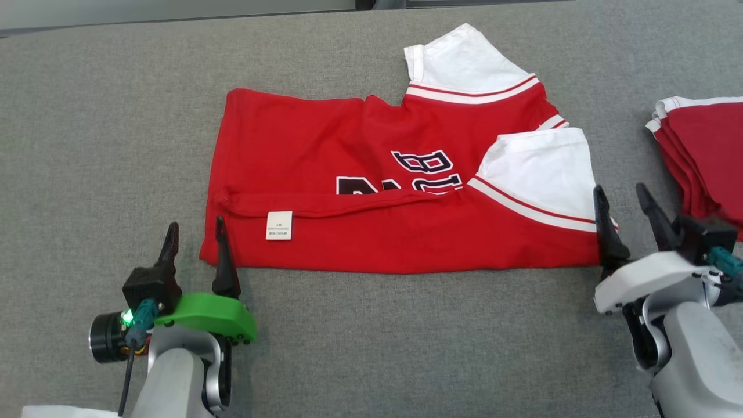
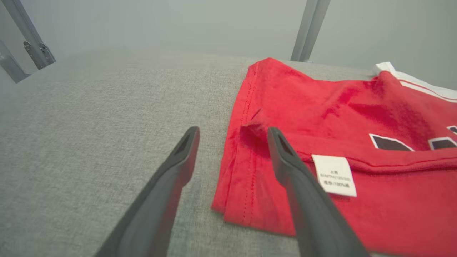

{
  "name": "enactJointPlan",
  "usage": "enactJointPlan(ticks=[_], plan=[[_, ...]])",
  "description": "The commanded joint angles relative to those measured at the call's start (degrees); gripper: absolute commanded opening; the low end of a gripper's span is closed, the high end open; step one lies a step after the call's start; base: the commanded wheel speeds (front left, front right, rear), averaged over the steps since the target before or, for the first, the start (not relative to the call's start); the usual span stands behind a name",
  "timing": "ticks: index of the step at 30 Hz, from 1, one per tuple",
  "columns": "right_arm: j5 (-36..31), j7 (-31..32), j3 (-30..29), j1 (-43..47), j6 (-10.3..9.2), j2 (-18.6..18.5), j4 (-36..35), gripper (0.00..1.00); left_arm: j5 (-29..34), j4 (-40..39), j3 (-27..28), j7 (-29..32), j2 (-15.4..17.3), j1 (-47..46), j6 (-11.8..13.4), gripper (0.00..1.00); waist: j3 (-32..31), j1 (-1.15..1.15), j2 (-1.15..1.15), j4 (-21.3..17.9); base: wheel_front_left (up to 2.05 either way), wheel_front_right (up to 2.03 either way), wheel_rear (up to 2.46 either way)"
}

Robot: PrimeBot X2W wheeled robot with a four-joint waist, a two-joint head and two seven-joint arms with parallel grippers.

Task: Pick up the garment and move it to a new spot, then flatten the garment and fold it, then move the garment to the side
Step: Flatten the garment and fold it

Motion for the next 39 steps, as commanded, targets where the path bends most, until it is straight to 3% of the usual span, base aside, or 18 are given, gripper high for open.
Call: enactJointPlan(ticks=[1,7,14,15,16,17,24,36,37,38,39], plan=[[0.4,-0.1,0.4,1.3,-0.09,-0.3,-0.2,1.0,-0.3,0.0,-0.1,0.0,0.3,0.7,0.2,1.0,-0.5,0.0,0.0,-0.1,0.0,0.0,0.0],[3.1,-0.1,1.8,6.3,-0.09,0.2,1.0,1.0,-0.6,0.2,-0.2,0.0,0.3,4.4,0.1,1.0,-0.9,0.0,0.0,-0.5,0.0,0.0,0.0],[4.6,-0.1,3.5,5.1,-0.09,1.2,5.7,1.0,-0.4,1.0,-0.9,0.0,0.2,4.5,-0.2,1.0,-0.5,0.0,0.0,0.1,0.0,0.0,0.0],[4.8,0.0,4.3,4.8,-0.07,1.0,6.7,0.85,-0.4,1.2,-0.8,0.0,0.2,4.3,-0.2,1.0,-0.4,0.0,0.0,0.2,0.0,0.0,0.0],[5.1,0.0,5.0,4.6,-0.07,1.0,7.8,0.36,-0.3,1.4,-0.7,0.0,0.2,4.2,-0.2,1.0,-0.4,0.0,0.0,0.3,0.0,0.0,0.0],[5.4,0.0,5.7,4.3,-0.06,1.0,8.5,0.0,-0.2,1.6,-0.6,0.0,0.2,4.0,-0.3,1.0,-0.3,0.0,0.0,0.4,0.0,0.0,0.0],[7.0,0.0,6.5,2.4,-0.12,-0.6,8.0,0.0,0.1,3.3,1.0,0.0,0.2,3.0,-1.2,1.0,0.1,0.0,0.0,0.2,0.0,0.0,0.0],[8.2,-0.1,7.5,1.7,-0.1,-0.7,4.3,0.0,-1.0,8.9,1.2,0.0,0.2,-0.2,-4.9,1.0,1.7,0.0,0.0,-1.4,0.0,0.0,0.0],[8.2,-0.1,7.6,1.7,-0.1,-0.8,4.1,0.0,-1.2,9.6,1.0,0.1,0.2,-0.5,-5.4,0.74,1.7,0.0,0.0,-1.5,0.0,0.0,0.0],[8.3,-0.1,7.6,1.8,-0.1,-0.8,4.1,0.0,-1.7,10.2,0.7,0.1,0.2,-0.6,-5.9,0.19,1.7,0.0,0.0,-1.5,0.0,0.0,0.0],[8.3,-0.1,7.5,2.0,-0.1,-0.9,4.0,0.0,-2.1,10.8,0.3,0.1,0.2,-0.5,-6.5,0.0,1.5,0.0,0.0,-1.6,0.0,0.0,0.0]])
